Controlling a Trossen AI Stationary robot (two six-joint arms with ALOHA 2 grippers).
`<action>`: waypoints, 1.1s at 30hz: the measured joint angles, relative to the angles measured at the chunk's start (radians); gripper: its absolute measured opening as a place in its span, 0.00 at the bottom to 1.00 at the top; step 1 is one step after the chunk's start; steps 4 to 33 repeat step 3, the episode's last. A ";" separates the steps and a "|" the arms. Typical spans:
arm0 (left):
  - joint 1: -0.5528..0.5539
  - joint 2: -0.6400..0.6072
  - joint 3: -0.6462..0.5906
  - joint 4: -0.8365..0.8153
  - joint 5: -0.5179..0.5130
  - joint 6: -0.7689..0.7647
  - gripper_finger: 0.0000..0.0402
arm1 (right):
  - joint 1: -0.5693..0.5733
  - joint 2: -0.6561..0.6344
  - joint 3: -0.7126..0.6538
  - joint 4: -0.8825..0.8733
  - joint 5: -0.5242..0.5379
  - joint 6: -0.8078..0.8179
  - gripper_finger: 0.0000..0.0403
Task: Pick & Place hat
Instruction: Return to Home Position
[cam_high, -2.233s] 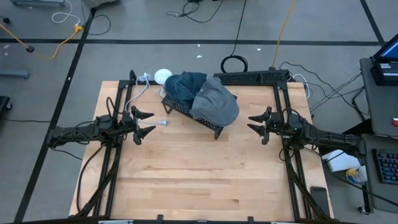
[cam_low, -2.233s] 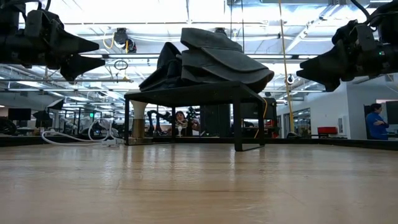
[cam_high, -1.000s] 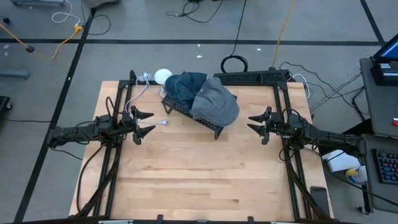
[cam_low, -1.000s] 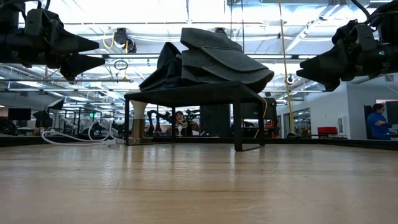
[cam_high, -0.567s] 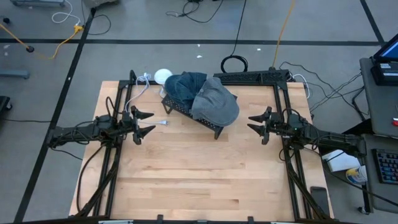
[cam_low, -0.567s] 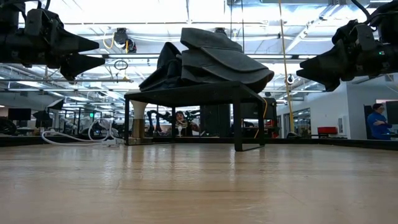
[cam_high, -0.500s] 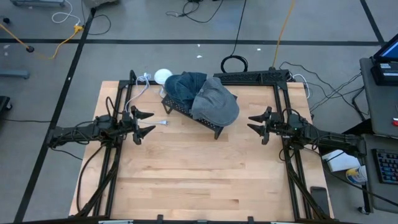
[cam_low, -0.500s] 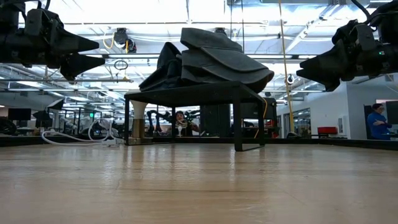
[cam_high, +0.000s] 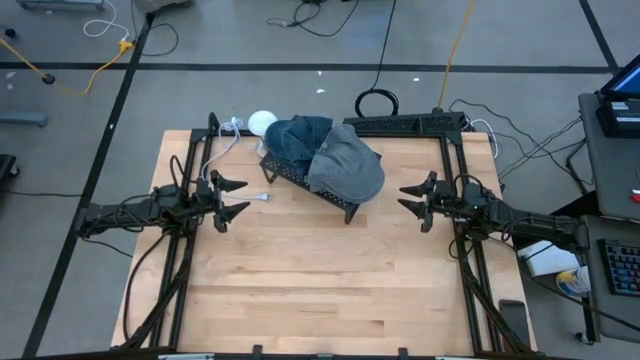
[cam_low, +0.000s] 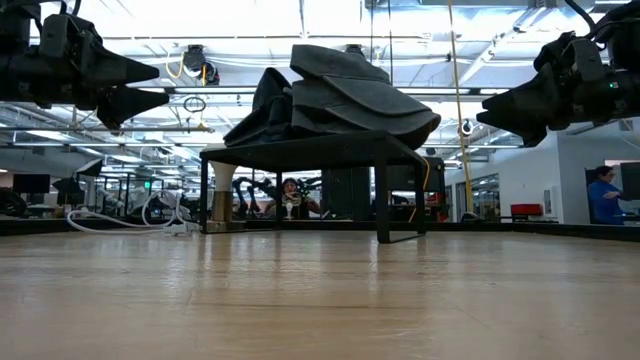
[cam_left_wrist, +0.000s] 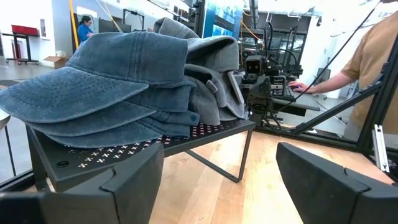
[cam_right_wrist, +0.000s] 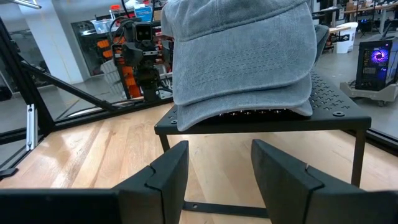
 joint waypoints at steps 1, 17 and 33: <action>0.000 0.000 0.000 0.000 0.000 0.000 0.78 | 0.000 0.000 0.000 0.000 0.000 0.000 0.41; 0.000 0.000 0.000 0.000 0.000 0.000 0.77 | 0.000 0.000 0.000 0.000 0.000 0.000 0.41; 0.000 0.000 0.000 0.000 0.000 0.000 0.77 | 0.000 0.000 0.000 0.000 0.000 0.000 0.41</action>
